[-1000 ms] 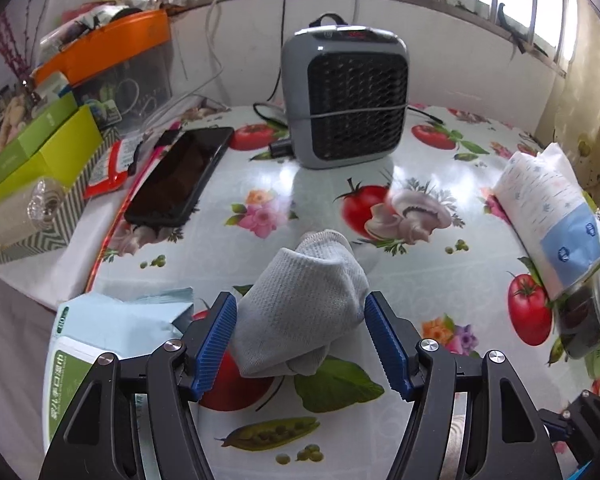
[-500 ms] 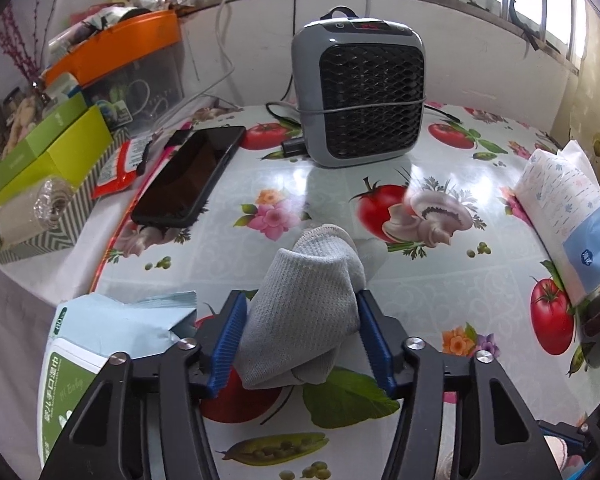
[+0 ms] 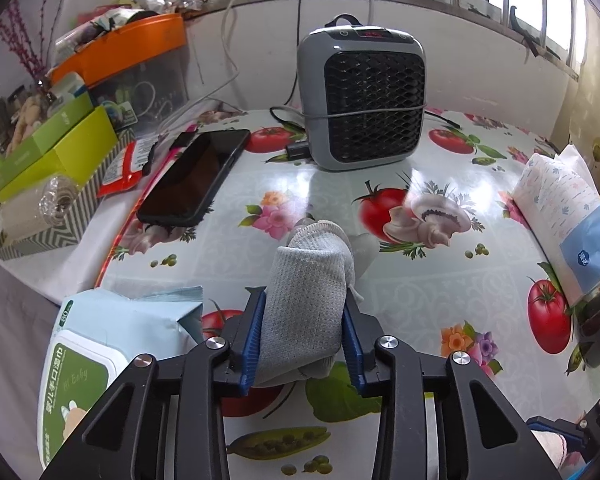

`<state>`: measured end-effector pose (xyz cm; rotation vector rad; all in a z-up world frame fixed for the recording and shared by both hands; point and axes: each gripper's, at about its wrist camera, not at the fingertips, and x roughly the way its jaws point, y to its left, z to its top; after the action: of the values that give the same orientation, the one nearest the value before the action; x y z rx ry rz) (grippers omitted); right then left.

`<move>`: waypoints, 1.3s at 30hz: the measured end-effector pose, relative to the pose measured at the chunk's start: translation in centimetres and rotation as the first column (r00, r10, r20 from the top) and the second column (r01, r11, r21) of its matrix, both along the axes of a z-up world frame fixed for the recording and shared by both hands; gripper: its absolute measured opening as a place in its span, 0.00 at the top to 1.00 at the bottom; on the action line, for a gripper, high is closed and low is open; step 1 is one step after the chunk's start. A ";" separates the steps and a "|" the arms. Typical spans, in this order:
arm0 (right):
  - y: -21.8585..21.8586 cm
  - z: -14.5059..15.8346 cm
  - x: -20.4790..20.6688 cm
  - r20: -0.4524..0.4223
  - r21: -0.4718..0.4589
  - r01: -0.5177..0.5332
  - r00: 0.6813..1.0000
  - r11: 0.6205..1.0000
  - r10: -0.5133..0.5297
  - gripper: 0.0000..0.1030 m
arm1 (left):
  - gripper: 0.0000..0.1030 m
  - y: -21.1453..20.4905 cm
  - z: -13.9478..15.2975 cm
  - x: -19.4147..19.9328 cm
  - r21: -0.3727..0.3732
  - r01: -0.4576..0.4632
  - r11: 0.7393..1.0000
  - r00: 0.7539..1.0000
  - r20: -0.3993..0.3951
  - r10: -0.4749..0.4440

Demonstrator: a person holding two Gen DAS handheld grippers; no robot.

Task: Organize soft objects
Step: 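Grasp the grey sock with the left tool while the right tool lifts the rolled towel, then carry the grey sock and rolled towel over the yellow box with both tools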

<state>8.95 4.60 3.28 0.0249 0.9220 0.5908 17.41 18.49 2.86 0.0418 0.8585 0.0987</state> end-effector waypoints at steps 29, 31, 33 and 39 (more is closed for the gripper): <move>-1.6 2.0 -1.6 0.058 0.017 0.052 0.997 0.998 -0.053 0.40 | 0.68 -1.1 3.5 -6.4 -0.073 0.041 0.996 0.997 0.074 -0.035; -2.0 2.4 -1.9 0.070 0.022 0.060 0.996 0.998 -0.062 0.40 | 0.68 -1.5 4.0 -6.9 -0.079 0.048 0.996 0.996 0.082 -0.042; -2.3 2.9 -2.2 0.082 0.024 0.068 0.994 0.997 -0.070 0.39 | 0.68 -1.8 4.4 -7.4 -0.083 0.055 0.995 0.995 0.091 -0.047; -3.7 4.2 -2.8 0.111 0.034 0.095 0.989 0.995 -0.098 0.40 | 0.68 -3.1 5.3 -8.6 -0.088 0.075 0.993 0.992 0.111 -0.066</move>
<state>6.13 0.95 7.45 0.0609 0.7982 0.5098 8.79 15.36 8.20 -0.0194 0.7514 -0.0050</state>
